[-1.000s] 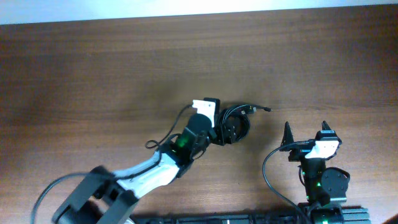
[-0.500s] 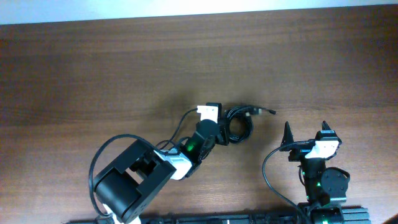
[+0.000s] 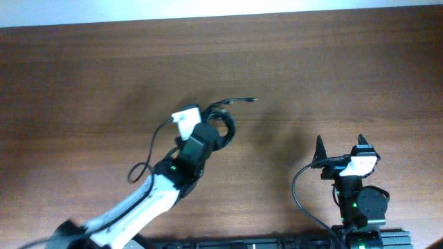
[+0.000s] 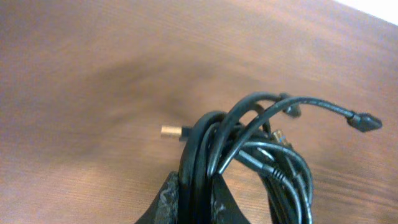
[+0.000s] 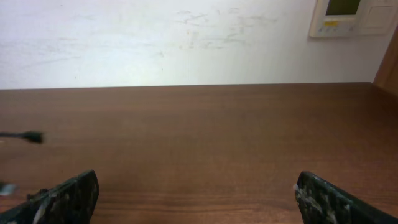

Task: Untangle cables
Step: 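Grasp the black cable coil with the left gripper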

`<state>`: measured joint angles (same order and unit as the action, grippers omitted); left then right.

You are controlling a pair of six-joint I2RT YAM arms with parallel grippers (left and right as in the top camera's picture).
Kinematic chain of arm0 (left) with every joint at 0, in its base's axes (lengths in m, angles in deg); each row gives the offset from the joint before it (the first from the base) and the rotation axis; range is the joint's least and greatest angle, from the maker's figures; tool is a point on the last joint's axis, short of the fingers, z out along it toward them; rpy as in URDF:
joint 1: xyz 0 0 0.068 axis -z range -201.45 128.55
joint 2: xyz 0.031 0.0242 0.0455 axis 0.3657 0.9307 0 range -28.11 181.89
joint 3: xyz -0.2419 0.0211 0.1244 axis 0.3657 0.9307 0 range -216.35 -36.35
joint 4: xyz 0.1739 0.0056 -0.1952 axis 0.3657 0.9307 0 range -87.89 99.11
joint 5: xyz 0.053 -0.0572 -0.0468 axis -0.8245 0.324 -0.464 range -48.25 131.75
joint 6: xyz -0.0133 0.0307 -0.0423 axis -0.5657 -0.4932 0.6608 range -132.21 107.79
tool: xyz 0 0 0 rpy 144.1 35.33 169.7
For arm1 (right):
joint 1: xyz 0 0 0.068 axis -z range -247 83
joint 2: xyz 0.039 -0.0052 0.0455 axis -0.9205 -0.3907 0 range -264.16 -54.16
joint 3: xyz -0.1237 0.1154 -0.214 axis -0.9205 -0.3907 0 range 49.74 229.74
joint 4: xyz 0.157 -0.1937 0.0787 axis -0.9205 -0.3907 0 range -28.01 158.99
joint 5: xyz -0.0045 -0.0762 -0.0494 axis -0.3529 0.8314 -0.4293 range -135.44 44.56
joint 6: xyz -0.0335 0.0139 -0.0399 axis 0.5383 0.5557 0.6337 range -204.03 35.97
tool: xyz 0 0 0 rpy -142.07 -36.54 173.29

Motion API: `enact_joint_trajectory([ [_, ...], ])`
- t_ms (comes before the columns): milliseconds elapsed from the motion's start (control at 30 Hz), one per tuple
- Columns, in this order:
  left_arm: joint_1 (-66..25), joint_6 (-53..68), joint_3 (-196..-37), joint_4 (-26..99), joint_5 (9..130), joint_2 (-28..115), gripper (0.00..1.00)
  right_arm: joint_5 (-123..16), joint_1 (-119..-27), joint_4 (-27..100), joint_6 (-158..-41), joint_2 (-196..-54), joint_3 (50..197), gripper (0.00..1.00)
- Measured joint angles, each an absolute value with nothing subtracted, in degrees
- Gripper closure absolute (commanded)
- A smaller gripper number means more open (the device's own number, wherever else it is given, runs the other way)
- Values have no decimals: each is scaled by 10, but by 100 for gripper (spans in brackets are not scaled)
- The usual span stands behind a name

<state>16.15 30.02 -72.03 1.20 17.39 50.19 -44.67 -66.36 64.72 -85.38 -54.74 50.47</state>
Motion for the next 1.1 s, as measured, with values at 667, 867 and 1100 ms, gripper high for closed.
enact_joint_trajectory([
  [667, 125, 194, -720, 40, 282, 313, 9, -447, -664, 647, -853, -547, 505, 1],
  [867, 118, -152, -721, 96, 276, 383, 25, -447, -664, 647, -854, -547, 505, 2],
  [1100, 29, -118, -721, 61, 299, 529, 37, -446, -664, 647, -853, -547, 505, 1],
])
